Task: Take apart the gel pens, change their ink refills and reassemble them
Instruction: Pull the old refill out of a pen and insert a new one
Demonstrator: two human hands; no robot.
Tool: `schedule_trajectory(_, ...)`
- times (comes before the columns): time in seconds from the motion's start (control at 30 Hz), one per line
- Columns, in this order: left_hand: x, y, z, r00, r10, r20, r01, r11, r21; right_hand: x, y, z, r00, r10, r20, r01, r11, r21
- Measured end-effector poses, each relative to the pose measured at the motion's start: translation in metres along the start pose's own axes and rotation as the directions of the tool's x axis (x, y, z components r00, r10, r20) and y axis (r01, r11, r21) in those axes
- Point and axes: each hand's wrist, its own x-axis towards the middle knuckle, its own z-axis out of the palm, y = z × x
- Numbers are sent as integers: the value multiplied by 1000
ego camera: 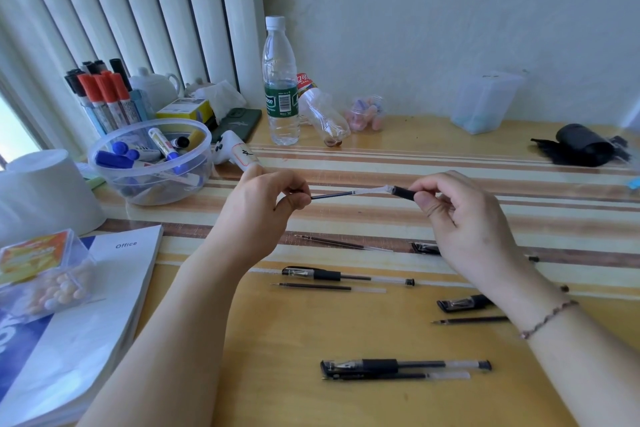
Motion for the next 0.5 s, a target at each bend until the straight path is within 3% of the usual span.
schedule_trajectory(0.3,-1,1,-1,1000,18,-6,-18,1000,4,2,1,-3,997,-48,-66,44,997,-63)
schedule_trajectory(0.5,-1,0,0,1000,16,9,-16,1000,8,1,-3,-2,997,-66,-37,64,997,-40)
